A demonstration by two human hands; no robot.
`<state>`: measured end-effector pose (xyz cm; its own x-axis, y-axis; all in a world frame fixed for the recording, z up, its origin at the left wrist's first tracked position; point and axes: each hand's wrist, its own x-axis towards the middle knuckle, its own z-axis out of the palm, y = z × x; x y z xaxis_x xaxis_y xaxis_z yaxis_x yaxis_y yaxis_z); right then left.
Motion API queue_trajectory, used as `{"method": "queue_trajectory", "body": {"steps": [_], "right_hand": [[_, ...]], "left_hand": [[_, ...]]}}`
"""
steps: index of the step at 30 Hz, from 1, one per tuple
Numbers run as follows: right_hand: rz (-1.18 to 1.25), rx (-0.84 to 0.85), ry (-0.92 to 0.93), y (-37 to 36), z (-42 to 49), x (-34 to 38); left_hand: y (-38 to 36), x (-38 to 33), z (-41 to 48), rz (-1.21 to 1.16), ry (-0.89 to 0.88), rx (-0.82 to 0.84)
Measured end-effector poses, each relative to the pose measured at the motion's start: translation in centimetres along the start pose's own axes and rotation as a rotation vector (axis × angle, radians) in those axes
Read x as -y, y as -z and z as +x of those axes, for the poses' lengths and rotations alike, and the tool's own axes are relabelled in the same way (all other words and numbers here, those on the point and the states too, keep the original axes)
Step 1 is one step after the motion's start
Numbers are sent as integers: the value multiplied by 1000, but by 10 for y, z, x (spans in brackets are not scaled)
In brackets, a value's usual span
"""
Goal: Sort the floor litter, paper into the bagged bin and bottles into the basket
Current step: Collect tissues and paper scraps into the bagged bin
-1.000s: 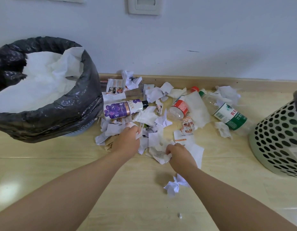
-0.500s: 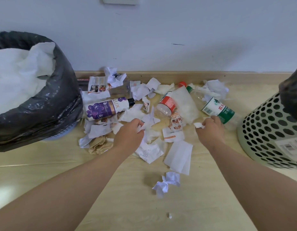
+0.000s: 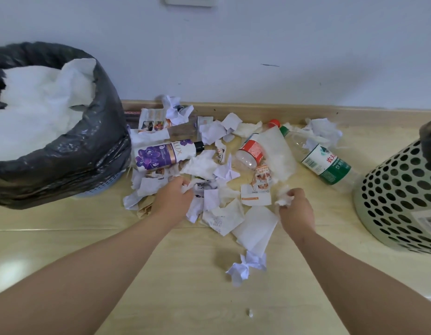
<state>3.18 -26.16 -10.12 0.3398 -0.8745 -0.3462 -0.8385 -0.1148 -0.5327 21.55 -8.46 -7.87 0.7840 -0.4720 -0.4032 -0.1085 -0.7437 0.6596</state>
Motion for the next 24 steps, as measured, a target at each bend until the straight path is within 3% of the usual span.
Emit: {"method": "queue_trajectory", "body": {"steps": [3,6,10,14,18,22,24], "right_hand": [[17,-78,73,5,-9,17],[-17,-88,205,1,-21,36],[-100,63,352,-20,-39,56],[-335,235,538,-43,-52,59],[-496,266,492,-43,-52,70],[-625,401,433,-56,-50,81],[-629,374,439,-66,-52,80]], "left_hand": [[5,-3,-3,-131,86,-36],[14,1,-4,-56,74,-6],[27,16,-11,340,-91,99],[36,31,-28,690,-293,189],[40,36,-32,731,-283,228],[36,25,-32,670,-319,205],[34,22,-34,642,-340,211]]}}
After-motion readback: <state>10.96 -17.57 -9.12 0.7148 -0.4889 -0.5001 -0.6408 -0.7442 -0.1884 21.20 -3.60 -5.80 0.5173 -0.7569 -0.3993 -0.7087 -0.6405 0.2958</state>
